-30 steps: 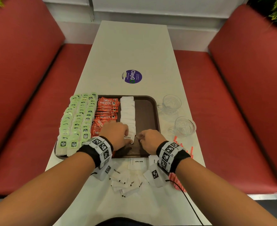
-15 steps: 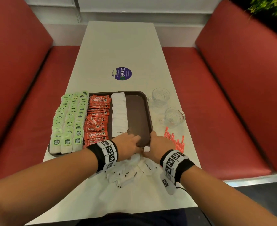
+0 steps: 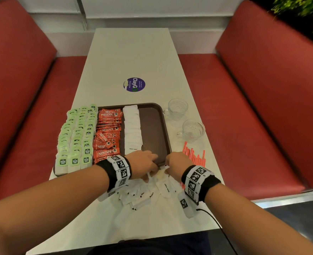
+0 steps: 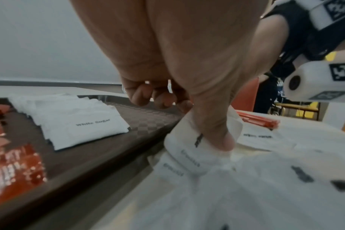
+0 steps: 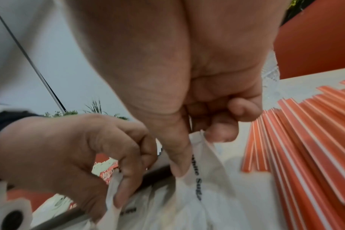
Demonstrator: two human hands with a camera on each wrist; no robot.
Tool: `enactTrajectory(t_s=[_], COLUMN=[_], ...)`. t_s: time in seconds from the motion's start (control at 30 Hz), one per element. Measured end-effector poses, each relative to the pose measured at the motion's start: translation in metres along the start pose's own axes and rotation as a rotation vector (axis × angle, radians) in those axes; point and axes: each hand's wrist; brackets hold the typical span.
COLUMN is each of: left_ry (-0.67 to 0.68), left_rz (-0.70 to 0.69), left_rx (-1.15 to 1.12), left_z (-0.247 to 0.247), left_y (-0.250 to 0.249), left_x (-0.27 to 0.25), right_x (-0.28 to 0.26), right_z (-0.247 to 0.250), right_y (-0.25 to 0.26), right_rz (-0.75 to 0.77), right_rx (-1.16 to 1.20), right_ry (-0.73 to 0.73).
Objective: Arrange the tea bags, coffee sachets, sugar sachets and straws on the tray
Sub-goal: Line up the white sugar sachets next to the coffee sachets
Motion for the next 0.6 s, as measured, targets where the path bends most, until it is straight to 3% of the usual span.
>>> enactTrajectory(t_s=[0.13, 0.33, 0.6], left_ry=[-0.074, -0.346, -0.705], left_rz=[0.067, 0.298, 0.360], left_rx=[-0.187, -0.429, -0.445], left_z=[0.001, 0.004, 0.009], left_y=[0.006, 0.029, 0.027], left_x=[-0.009, -0.037, -0.064], right_x=[-0.004, -0.006, 0.004], right_z=[0.010, 0.019, 0.020], right_y=[-0.005, 0.001, 0.023], right_rz=[0.060, 0.159, 0.316], right_rx=[0.136, 0.437, 0.569], right_ry=[0.021, -0.041, -0.066])
Point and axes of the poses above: each hand's wrist, its own x-axis towards the middle knuckle, its own z-axis out of the back of the hand, y = z × x, and after that the axes turned 14 degrees about -z, right-handed
